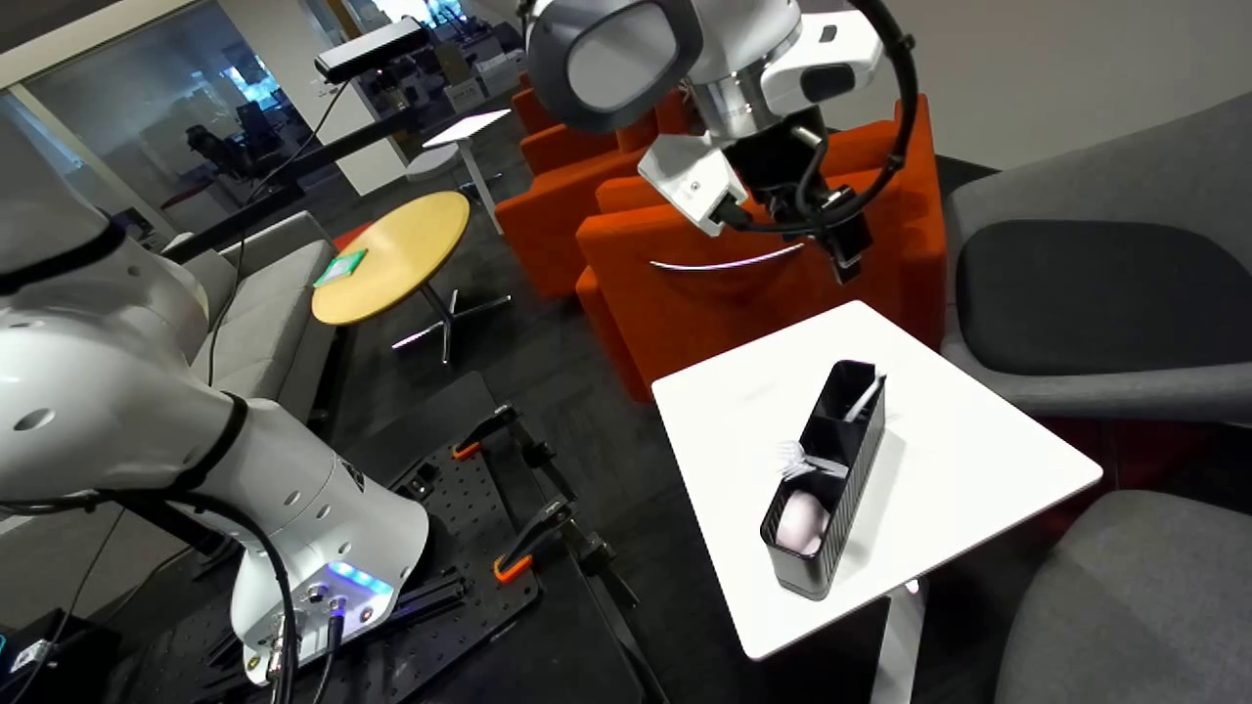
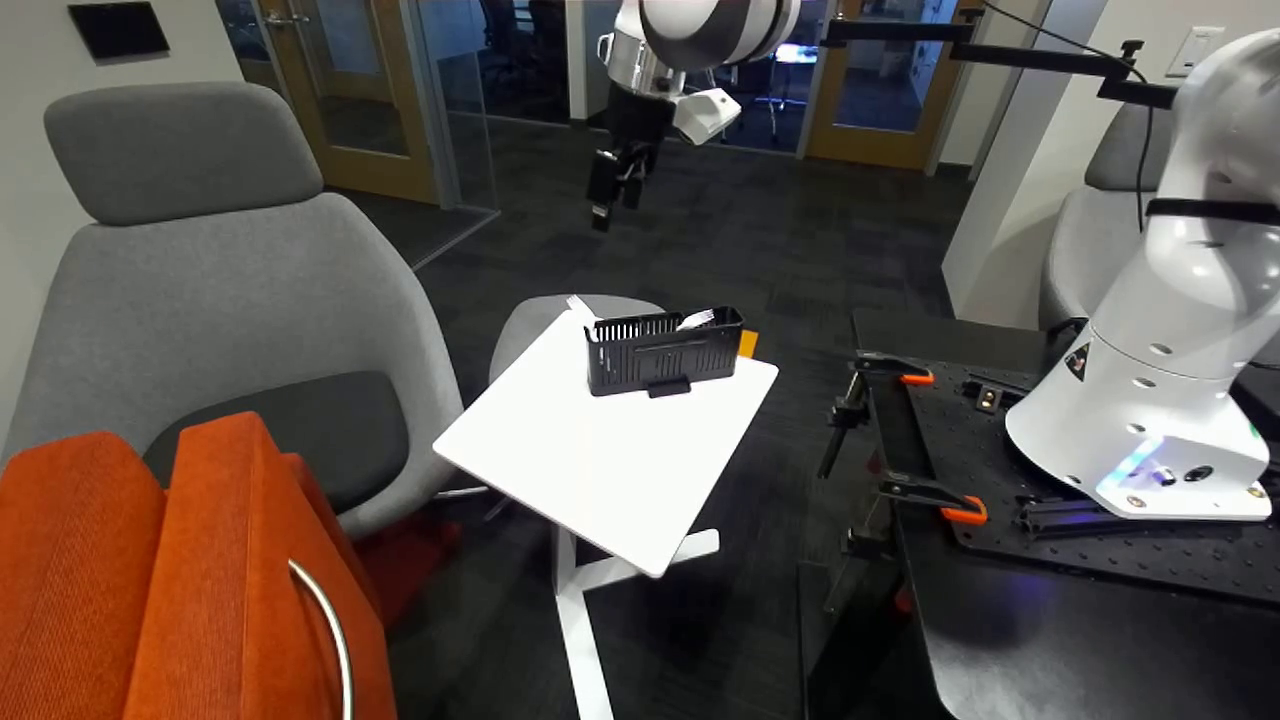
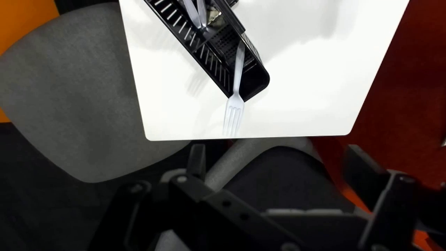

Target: Remove a fork from the cutlery holder

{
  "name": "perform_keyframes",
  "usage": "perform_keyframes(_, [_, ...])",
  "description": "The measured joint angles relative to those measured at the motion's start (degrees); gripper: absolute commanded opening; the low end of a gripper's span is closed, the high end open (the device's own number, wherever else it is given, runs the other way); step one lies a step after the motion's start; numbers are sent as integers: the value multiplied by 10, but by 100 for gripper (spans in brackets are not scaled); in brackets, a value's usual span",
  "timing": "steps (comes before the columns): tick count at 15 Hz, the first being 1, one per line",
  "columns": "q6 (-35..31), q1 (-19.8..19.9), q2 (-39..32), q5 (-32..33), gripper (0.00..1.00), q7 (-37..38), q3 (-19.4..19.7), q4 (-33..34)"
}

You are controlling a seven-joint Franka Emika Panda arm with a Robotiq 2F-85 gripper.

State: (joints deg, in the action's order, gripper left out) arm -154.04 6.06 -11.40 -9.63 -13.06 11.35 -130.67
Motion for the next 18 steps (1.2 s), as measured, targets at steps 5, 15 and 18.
perform_keyframes(5, [0,2,-3,7,100,1,-2,5])
perform_keyframes(15, [-10,40,-65,21,100,0,-51,4])
perform_keyframes(18, [-15,58,-99,16,80,-1,-59,16])
